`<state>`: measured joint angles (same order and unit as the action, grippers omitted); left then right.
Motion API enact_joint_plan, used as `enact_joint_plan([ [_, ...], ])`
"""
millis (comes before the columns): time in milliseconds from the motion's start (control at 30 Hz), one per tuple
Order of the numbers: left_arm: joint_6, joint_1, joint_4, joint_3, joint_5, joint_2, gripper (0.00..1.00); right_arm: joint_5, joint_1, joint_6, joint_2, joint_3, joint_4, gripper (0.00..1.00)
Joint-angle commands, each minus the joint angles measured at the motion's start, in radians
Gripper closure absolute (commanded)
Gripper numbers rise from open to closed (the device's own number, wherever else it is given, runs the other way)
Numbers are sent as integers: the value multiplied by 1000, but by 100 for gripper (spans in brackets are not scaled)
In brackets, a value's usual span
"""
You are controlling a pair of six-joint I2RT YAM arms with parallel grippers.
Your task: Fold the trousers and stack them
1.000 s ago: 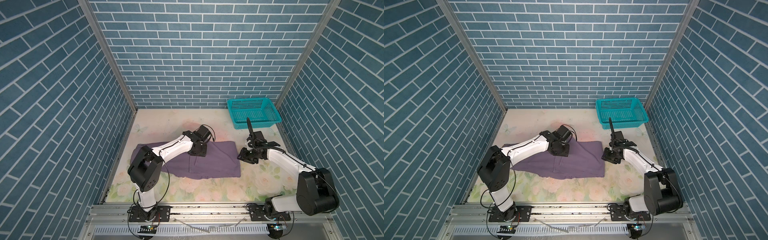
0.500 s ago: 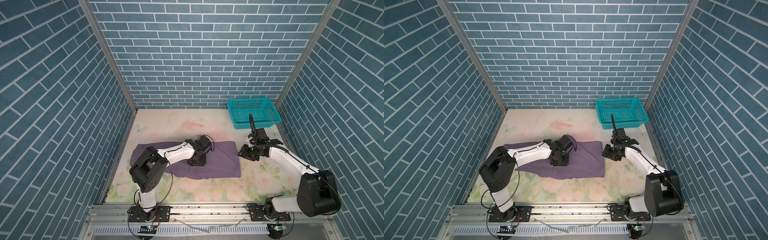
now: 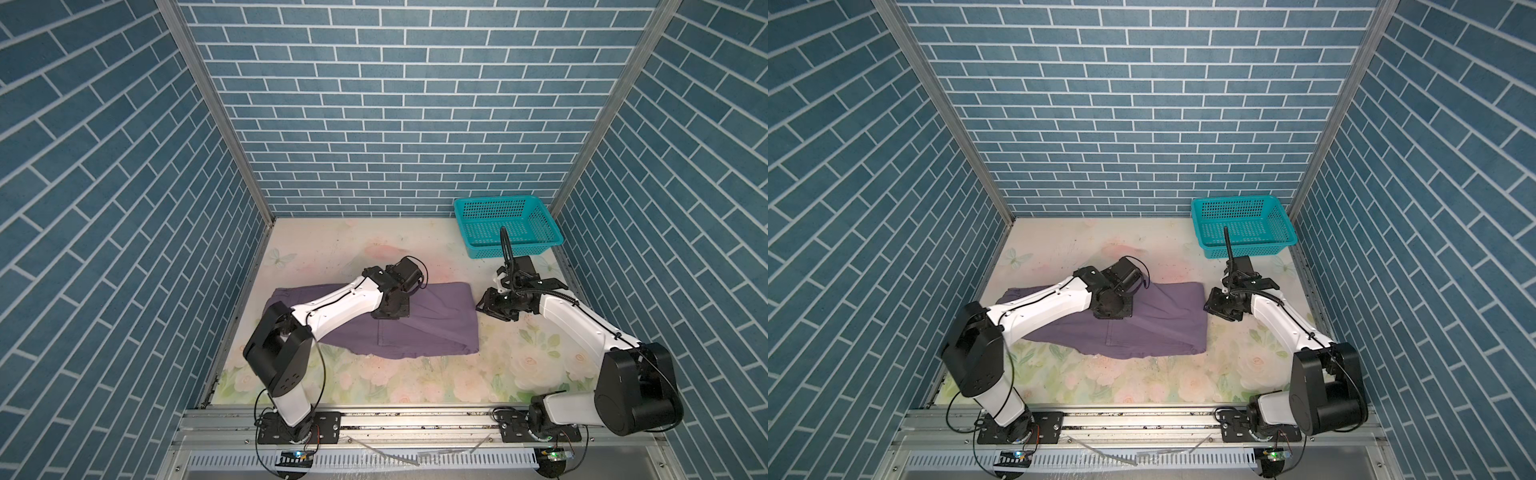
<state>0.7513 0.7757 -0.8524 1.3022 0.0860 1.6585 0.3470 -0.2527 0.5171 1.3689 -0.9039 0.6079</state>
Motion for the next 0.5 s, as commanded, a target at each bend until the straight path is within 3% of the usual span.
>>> enact_joint_plan([
  [0, 33, 6, -117, -38, 42, -50, 100, 29, 4, -2, 8, 0, -6, 60],
  [200, 138, 47, -71, -188, 15, -135, 97, 32, 4, -21, 19, -6, -1, 60],
  [267, 162, 50, -13, -245, 1, -132, 91, 36, 4, -25, 28, -5, -3, 60],
  [333, 175, 50, 66, -288, -26, -109, 76, 45, 4, -27, 37, -7, -7, 60],
  [433, 176, 50, 111, -294, -41, -32, 35, 48, 4, -28, 36, -8, -5, 60],
  [467, 165, 47, 99, -279, -35, -4, 30, 48, 4, -28, 33, -7, -5, 60],
])
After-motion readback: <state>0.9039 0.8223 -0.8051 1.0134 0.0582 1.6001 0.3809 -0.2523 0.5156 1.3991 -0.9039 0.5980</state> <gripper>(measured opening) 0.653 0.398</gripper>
